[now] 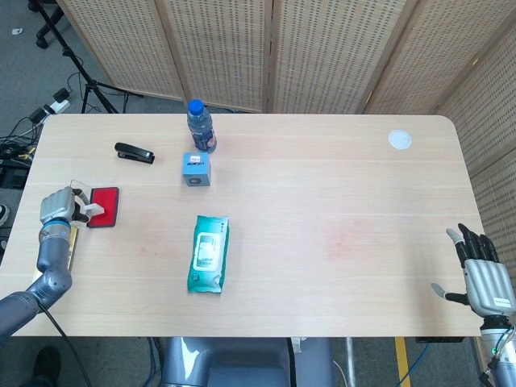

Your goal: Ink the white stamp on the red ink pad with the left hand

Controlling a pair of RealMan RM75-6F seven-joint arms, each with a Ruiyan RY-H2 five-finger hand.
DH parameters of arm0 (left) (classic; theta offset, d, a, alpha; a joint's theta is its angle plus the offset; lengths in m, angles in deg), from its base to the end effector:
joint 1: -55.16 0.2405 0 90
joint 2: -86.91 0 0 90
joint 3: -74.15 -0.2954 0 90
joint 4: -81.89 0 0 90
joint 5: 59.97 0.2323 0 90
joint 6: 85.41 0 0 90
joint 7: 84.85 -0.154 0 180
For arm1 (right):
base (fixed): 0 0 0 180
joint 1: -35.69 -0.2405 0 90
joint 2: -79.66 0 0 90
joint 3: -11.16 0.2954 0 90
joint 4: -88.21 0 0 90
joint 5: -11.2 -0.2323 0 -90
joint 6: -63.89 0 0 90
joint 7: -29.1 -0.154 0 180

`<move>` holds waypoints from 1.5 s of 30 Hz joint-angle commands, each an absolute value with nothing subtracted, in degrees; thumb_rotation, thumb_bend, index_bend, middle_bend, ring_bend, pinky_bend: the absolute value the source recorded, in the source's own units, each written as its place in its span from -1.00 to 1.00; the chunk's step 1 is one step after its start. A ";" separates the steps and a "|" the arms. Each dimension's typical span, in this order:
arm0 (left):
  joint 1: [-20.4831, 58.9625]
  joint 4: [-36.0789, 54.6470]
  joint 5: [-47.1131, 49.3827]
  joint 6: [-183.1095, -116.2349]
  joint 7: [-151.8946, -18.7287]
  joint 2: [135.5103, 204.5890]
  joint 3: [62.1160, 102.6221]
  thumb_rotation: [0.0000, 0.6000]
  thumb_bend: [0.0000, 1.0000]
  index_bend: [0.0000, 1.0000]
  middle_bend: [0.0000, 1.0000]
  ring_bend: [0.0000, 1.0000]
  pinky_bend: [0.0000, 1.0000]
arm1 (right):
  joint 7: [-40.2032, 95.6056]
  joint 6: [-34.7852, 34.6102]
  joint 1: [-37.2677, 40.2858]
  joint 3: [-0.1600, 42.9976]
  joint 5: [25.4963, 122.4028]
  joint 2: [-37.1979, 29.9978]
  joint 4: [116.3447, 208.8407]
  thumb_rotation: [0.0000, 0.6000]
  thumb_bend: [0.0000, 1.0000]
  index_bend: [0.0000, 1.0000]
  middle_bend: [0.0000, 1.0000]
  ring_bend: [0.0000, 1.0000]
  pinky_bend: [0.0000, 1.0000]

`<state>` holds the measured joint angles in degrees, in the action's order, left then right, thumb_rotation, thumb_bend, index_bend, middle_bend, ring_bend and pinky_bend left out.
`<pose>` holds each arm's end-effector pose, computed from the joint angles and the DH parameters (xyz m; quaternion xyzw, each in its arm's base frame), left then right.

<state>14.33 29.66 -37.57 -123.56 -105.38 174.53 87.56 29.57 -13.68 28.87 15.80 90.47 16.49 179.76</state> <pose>-0.3889 0.4518 0.0539 -0.4921 -0.5859 -0.1994 0.6122 -0.3736 -0.2147 0.1572 0.5872 -0.4227 0.3429 0.5991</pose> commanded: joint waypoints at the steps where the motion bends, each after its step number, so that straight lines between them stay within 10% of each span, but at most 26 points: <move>1: 14.29 29.61 -37.43 -123.71 -105.46 174.65 87.62 1.00 -0.13 0.29 1.00 1.00 0.95 | 29.47 -13.70 28.89 15.81 90.44 16.52 179.77 1.00 -1.00 -1.00 -1.00 -1.00 -1.00; 24: 15.18 24.08 -35.84 -126.70 -105.51 171.37 88.51 1.00 -0.14 0.29 1.00 1.00 0.95 | 28.96 -13.91 28.96 15.70 90.87 16.80 179.97 1.00 -1.00 -1.00 -1.00 -1.00 -1.00; 45: 19.53 -5.07 -18.35 -130.56 -100.23 156.00 87.33 1.00 -0.15 0.29 1.00 1.00 0.95 | 28.02 -14.37 29.11 15.56 91.66 17.38 180.51 1.00 -1.00 -1.00 -1.00 -1.00 -1.00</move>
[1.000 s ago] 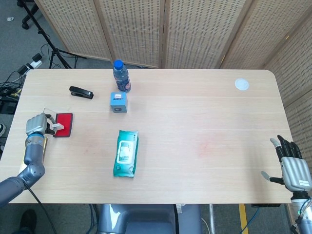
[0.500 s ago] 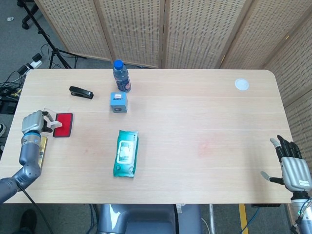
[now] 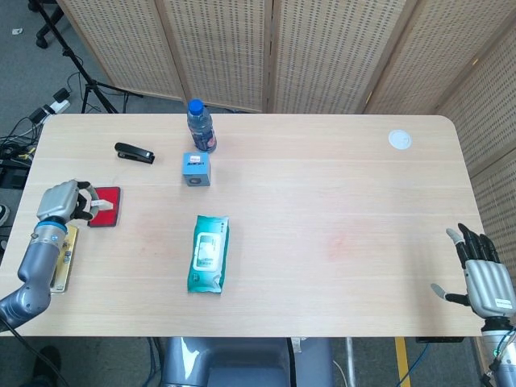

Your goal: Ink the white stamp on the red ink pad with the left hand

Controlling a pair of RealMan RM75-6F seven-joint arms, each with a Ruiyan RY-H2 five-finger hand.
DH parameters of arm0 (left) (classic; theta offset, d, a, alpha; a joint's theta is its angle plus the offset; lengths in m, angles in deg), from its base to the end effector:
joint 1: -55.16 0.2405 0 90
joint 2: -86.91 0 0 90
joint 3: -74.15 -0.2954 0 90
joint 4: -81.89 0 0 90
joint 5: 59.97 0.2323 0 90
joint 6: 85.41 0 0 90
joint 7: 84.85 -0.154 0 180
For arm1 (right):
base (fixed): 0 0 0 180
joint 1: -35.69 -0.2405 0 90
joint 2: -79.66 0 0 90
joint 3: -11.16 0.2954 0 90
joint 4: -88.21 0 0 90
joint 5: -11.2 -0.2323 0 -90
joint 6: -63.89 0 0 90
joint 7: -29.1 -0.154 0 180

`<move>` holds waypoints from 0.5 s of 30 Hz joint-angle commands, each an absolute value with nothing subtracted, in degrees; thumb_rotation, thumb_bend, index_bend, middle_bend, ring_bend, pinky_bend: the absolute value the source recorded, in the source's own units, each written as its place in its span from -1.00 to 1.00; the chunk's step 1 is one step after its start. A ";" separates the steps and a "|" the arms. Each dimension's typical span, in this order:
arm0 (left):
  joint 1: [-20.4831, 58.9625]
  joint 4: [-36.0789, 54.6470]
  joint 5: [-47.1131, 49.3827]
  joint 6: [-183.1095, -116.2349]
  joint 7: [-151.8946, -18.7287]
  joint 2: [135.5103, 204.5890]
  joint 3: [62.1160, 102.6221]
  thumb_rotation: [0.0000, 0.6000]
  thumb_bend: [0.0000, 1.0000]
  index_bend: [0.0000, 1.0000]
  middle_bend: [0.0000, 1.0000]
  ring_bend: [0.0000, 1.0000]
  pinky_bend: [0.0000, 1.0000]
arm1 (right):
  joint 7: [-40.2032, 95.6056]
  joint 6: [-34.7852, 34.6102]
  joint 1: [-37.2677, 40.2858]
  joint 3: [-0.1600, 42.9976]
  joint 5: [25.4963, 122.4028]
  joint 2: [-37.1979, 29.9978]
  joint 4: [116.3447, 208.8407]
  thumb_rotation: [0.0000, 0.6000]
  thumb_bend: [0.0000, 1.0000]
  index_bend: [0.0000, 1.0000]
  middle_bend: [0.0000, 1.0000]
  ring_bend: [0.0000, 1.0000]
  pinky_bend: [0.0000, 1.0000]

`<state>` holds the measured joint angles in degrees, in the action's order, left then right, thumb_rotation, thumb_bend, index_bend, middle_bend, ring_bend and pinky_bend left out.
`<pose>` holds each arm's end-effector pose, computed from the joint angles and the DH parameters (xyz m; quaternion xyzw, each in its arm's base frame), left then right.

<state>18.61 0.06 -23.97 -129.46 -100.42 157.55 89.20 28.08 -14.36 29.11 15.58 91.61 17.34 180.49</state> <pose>-0.3188 0.4178 0.1003 -0.5685 -0.5525 -0.2677 0.5477 -0.3698 -0.2124 0.1612 0.5868 -0.4236 0.3540 0.5924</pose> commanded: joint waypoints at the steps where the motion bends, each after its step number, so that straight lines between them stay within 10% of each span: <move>1: 19.45 -5.29 -17.84 -131.05 -100.59 156.47 86.82 1.00 -0.15 0.29 1.00 1.00 0.95 | 27.95 -14.38 29.13 15.54 91.70 17.41 180.49 1.00 -1.00 -1.00 -1.00 -1.00 -1.00; 15: 17.58 1.35 -17.13 -134.59 -104.51 166.64 82.77 1.00 -0.15 0.29 1.00 1.00 0.95 | 25.79 -13.90 29.14 15.57 91.55 18.14 180.36 1.00 -1.00 -1.00 -1.00 -1.00 -1.00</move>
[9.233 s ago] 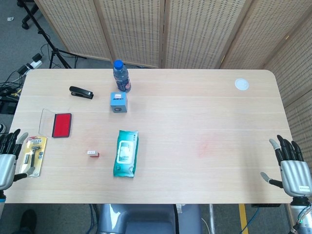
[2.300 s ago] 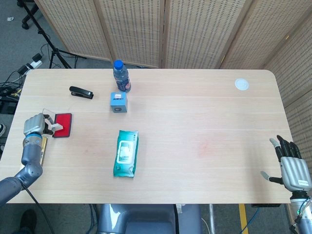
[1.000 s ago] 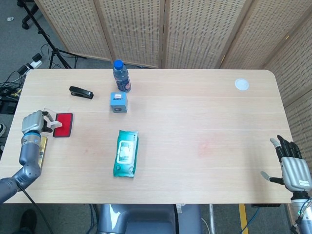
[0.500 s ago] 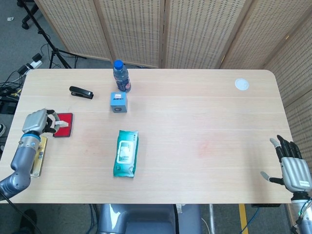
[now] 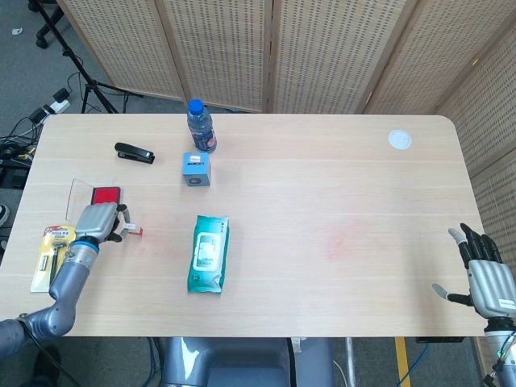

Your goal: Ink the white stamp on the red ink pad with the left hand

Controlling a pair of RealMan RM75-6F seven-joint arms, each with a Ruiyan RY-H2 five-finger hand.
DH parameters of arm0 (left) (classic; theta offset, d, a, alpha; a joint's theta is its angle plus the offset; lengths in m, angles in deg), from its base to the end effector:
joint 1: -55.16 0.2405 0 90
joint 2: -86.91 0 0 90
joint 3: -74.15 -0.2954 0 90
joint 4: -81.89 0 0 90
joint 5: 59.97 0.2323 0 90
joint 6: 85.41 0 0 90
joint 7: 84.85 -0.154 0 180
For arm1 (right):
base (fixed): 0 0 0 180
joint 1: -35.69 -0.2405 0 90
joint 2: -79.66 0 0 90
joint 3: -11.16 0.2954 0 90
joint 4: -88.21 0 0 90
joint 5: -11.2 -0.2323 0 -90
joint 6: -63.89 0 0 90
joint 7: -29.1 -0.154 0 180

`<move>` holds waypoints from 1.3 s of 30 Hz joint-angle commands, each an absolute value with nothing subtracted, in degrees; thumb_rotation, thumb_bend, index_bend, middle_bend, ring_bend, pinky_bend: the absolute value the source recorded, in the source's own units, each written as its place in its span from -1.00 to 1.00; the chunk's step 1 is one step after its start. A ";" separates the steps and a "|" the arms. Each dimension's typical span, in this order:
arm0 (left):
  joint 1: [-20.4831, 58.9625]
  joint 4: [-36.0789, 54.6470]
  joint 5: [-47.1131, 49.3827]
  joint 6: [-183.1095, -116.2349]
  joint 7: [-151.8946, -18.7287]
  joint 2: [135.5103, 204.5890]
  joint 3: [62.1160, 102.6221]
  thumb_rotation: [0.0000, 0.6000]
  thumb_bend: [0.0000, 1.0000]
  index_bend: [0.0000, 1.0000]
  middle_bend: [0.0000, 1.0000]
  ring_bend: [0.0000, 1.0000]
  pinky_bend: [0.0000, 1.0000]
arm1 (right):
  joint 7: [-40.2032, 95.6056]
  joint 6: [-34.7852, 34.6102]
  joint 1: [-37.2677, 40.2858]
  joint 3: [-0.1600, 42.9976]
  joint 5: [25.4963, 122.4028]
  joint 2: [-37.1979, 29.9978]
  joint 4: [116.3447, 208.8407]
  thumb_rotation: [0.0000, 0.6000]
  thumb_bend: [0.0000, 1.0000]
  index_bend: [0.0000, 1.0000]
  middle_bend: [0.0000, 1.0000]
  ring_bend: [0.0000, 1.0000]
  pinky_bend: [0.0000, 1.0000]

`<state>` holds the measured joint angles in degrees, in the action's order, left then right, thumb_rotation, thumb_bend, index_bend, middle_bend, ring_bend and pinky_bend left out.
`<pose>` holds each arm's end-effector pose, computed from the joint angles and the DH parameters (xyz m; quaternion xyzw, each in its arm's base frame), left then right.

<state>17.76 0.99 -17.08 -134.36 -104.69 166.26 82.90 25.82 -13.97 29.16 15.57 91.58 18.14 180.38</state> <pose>-0.3048 0.3919 0.0255 -0.6459 -0.5068 -0.2388 0.5185 -0.3720 -0.2121 0.1660 0.5814 -0.4326 0.3589 0.5882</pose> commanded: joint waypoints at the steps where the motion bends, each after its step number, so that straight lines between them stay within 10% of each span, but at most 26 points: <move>1: 17.56 1.47 -17.00 -134.69 -104.48 166.75 82.72 1.00 -0.15 0.29 1.00 1.00 0.95 | 25.79 -13.82 29.10 15.58 91.52 18.14 180.38 1.00 -1.00 -1.00 -1.00 -1.00 -1.00; 39: 16.63 4.01 -18.80 -134.28 -105.27 169.16 81.64 1.00 -0.27 -0.03 1.00 1.00 0.95 | 25.58 -13.45 29.11 15.56 91.10 18.52 180.68 1.00 -1.00 -1.00 -1.00 -1.00 -1.00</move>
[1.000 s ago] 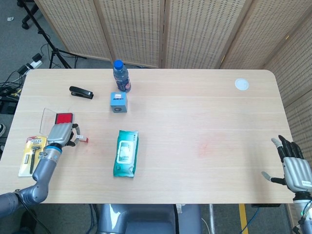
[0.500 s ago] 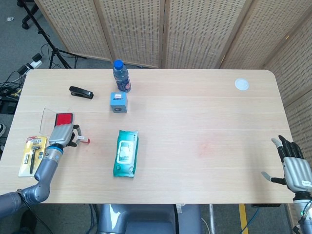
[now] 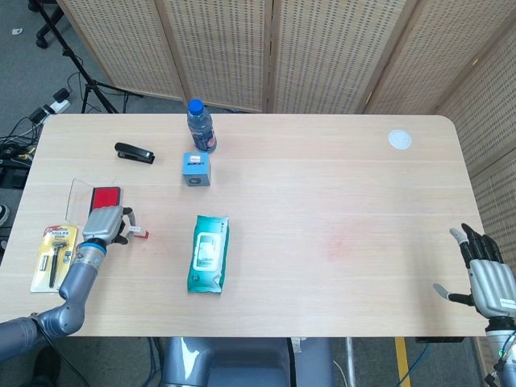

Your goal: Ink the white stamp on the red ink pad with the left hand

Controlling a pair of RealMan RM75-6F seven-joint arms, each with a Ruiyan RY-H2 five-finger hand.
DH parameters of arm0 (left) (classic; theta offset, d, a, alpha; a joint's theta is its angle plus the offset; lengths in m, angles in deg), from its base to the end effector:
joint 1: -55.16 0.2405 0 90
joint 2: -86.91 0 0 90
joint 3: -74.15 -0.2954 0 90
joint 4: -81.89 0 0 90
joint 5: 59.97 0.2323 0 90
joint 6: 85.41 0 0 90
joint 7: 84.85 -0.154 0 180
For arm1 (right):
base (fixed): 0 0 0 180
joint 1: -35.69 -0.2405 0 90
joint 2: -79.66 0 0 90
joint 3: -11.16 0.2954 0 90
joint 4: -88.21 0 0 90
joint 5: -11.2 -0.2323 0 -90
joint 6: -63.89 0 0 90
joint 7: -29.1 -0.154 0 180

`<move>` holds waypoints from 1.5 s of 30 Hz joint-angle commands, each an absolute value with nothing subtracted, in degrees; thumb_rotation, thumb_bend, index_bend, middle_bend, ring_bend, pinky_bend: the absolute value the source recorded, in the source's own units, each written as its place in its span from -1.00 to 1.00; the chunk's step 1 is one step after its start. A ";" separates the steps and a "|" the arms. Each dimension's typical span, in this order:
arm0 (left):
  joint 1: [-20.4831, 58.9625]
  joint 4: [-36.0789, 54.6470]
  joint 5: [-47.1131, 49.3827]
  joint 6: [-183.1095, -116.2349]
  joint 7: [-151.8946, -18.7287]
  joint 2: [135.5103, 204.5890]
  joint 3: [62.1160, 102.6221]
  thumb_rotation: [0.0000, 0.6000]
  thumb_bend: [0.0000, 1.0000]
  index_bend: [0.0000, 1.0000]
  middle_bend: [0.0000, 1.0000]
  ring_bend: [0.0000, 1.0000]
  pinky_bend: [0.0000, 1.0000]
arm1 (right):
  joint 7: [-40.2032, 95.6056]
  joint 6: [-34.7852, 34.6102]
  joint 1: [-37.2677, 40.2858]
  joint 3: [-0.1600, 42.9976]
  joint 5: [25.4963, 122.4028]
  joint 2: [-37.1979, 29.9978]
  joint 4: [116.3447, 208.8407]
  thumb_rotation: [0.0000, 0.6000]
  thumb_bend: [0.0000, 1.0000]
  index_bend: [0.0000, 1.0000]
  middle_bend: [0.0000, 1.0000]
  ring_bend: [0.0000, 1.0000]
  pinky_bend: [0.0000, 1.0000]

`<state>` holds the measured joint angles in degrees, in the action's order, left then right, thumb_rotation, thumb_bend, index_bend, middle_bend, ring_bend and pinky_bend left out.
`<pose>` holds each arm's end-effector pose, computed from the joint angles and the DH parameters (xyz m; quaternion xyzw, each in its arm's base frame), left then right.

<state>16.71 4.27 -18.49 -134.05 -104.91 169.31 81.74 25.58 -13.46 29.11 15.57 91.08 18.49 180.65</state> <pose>-0.3086 0.3939 0.0079 -0.6468 -0.5111 -0.2284 0.5179 -0.3730 -0.2121 0.1670 0.5795 -0.4377 0.3563 0.5880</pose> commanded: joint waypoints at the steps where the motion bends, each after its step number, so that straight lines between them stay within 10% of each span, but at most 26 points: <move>1: 16.65 3.87 -18.91 -134.35 -105.32 169.08 81.63 1.00 -0.27 -0.04 1.00 1.00 0.95 | 25.57 -13.47 29.12 15.56 91.11 18.53 180.72 1.00 -1.00 -1.00 -1.00 -1.00 -1.00; 33: 19.66 -8.32 -12.41 -137.55 -98.39 158.65 83.27 1.00 -0.53 -0.24 0.90 0.99 0.93 | 25.17 -13.90 29.33 15.62 91.24 18.62 180.80 1.00 -1.00 -1.00 -1.00 -1.00 -1.00; 35: 21.71 -10.56 -7.25 -139.90 -94.00 156.40 83.80 1.00 -0.67 -0.39 0.70 0.74 0.73 | 25.13 -14.04 29.35 15.63 91.38 18.65 180.85 1.00 -1.00 -1.00 -1.00 -1.00 -1.00; 40: 28.65 -11.42 8.35 -147.91 -82.52 151.73 81.31 1.00 -0.84 -0.90 -0.93 -0.86 -0.65 | 24.89 -14.77 29.51 15.64 92.00 18.59 180.89 1.00 -1.00 -1.00 -1.00 -1.00 -1.00; 45: 35.97 -6.10 14.85 -161.26 -77.74 154.29 79.71 1.00 -0.91 -0.96 -1.00 -1.00 -1.00 | 24.73 -15.78 29.70 15.72 92.74 18.27 180.73 1.00 -1.00 -1.00 -1.00 -1.00 -1.00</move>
<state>29.97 -8.85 9.90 -152.49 -82.97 154.17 81.19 24.76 -15.71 29.66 15.70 92.68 18.32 180.76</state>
